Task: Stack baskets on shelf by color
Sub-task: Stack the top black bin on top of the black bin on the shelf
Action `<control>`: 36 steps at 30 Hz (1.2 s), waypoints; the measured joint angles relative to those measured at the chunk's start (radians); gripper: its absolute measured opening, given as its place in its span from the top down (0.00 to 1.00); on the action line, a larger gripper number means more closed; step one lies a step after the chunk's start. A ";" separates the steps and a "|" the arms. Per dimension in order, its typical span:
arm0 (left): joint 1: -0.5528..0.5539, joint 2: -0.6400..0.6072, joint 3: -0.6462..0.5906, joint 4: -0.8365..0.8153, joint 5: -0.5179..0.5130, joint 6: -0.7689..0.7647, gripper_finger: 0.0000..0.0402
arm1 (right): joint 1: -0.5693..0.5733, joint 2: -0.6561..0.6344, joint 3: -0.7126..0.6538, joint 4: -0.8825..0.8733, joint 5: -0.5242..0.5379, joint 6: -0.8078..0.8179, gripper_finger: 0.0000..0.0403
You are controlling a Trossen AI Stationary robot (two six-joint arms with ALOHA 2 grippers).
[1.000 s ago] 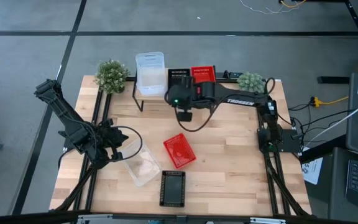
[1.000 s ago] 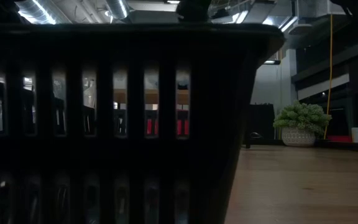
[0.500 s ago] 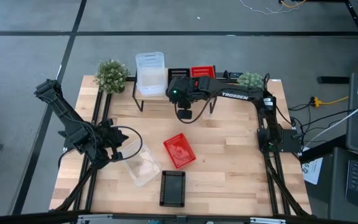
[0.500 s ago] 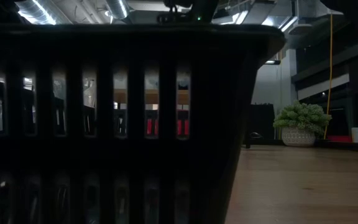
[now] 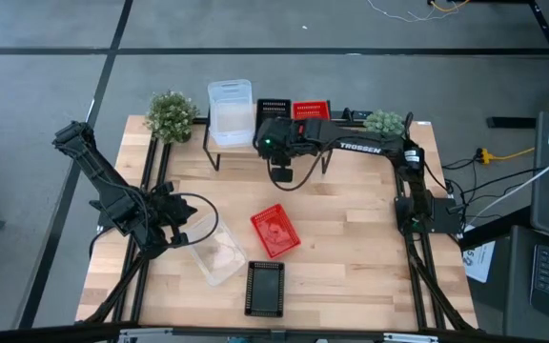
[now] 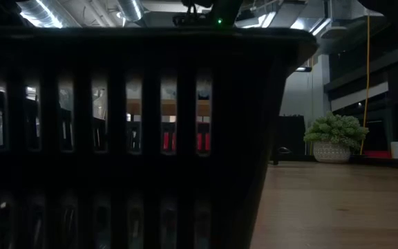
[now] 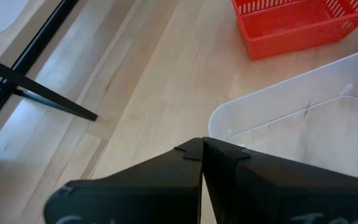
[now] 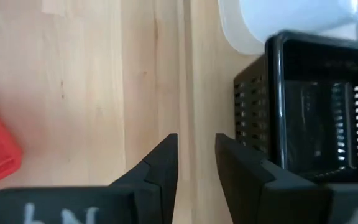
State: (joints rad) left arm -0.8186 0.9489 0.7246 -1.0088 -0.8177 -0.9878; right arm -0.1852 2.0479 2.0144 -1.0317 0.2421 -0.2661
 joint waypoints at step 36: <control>0.000 0.000 0.000 0.005 0.000 -0.002 1.00 | -0.110 0.002 0.026 -0.024 -0.008 -0.077 0.73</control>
State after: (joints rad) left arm -0.8185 0.9489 0.7246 -1.0042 -0.8177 -0.9897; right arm -0.2955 2.0495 2.0399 -1.0552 0.2337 -0.3434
